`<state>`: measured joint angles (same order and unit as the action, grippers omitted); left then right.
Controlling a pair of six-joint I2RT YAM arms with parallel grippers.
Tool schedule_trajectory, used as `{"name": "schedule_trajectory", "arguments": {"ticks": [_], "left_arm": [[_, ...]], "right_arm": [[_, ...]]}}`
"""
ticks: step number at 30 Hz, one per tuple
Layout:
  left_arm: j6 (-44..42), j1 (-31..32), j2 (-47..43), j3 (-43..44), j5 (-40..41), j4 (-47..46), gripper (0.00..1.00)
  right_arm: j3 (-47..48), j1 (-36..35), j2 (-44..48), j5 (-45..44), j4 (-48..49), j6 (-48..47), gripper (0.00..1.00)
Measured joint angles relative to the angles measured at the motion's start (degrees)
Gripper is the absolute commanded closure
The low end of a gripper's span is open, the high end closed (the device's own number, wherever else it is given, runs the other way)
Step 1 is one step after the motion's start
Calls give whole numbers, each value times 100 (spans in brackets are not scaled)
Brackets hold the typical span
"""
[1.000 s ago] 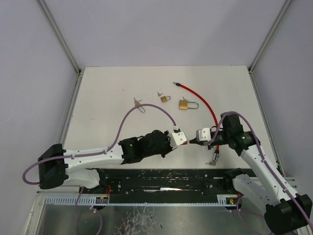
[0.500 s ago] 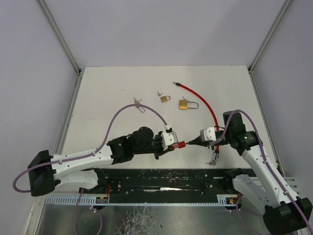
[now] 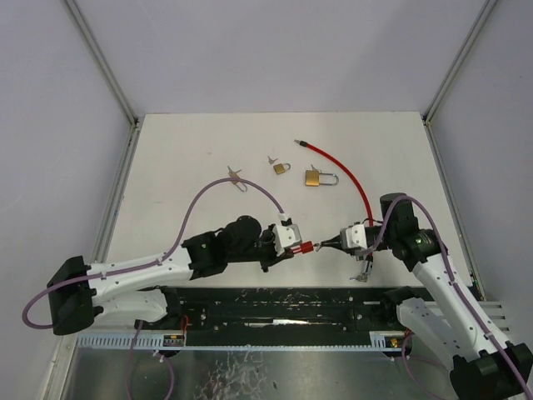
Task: Lock with the key
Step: Lock the lock.
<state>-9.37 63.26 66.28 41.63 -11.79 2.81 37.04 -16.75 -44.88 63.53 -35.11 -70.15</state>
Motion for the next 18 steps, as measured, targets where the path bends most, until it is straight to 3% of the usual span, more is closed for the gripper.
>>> {"name": "schedule_trajectory", "arguments": {"ticks": [3,4,6,9,14,18], "left_arm": [[-37,-24,-372,-94,55,85,100],[-50,-39,-490,-136,20,149,100],[-76,-72,-713,-264,-133,212,100],[-105,-81,-739,-343,-310,251,100],[-122,-81,-549,-352,-374,448,100],[-125,-81,-330,-321,-387,505,100]], "right_arm": [[208,7,-186,-50,291,660,100],[256,74,-271,-208,332,804,92],[267,219,-444,-354,315,901,65],[210,286,-645,-391,188,957,52],[201,341,-428,-195,114,1012,42],[15,350,-315,219,142,892,44]]}}
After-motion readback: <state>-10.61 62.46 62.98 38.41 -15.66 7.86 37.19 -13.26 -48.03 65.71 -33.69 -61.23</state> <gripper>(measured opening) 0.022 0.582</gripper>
